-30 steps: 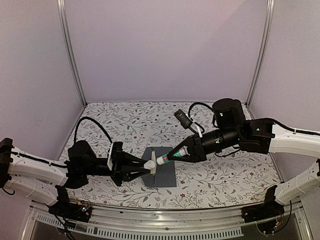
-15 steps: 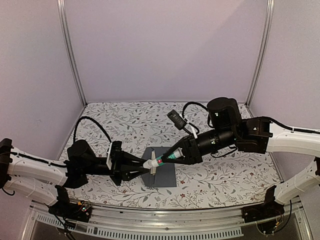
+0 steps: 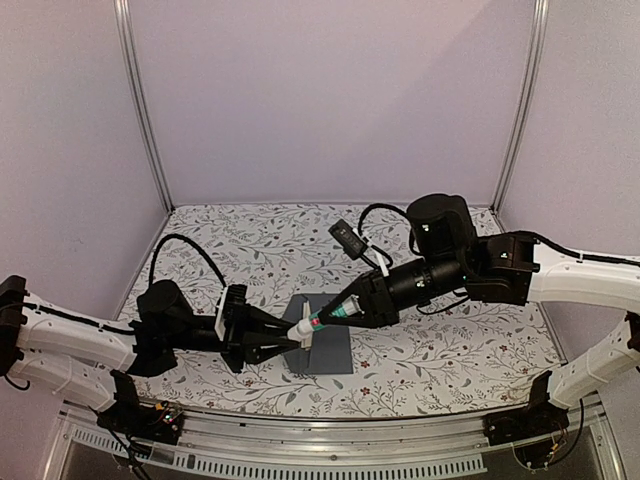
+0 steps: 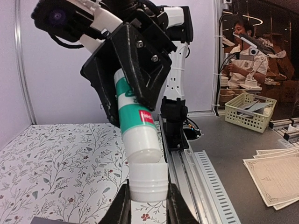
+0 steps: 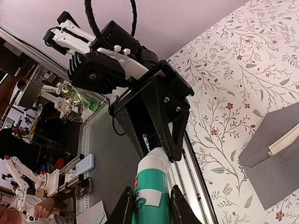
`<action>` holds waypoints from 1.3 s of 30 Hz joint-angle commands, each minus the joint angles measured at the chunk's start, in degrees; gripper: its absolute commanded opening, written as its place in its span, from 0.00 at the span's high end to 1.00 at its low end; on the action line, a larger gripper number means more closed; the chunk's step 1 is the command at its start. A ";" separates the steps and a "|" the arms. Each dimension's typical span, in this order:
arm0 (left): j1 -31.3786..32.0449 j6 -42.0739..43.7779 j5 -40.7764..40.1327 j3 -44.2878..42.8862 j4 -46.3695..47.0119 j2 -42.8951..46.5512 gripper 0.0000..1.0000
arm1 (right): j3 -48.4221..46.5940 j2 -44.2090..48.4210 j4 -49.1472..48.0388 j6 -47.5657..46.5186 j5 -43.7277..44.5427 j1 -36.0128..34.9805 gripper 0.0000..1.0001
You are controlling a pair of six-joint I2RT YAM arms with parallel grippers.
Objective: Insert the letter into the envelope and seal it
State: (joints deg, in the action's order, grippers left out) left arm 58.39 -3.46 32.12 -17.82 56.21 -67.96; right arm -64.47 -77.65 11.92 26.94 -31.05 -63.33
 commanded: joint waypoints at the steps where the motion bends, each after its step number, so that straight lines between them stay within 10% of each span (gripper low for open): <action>1: -0.81 -0.50 0.38 -0.06 0.57 -0.17 0.90 | -1.33 -0.40 0.70 -0.94 1.54 -0.39 1.00; 39: -0.80 -1.29 -2.56 -1.16 -0.08 -1.78 0.91 | -4.96 -5.86 7.36 -1.97 7.93 -1.92 1.00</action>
State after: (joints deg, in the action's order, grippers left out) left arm 58.00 -4.60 29.30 -17.82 53.80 -69.63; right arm -67.90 -81.36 18.26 25.78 -25.02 -64.18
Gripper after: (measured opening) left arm 0.205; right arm 0.214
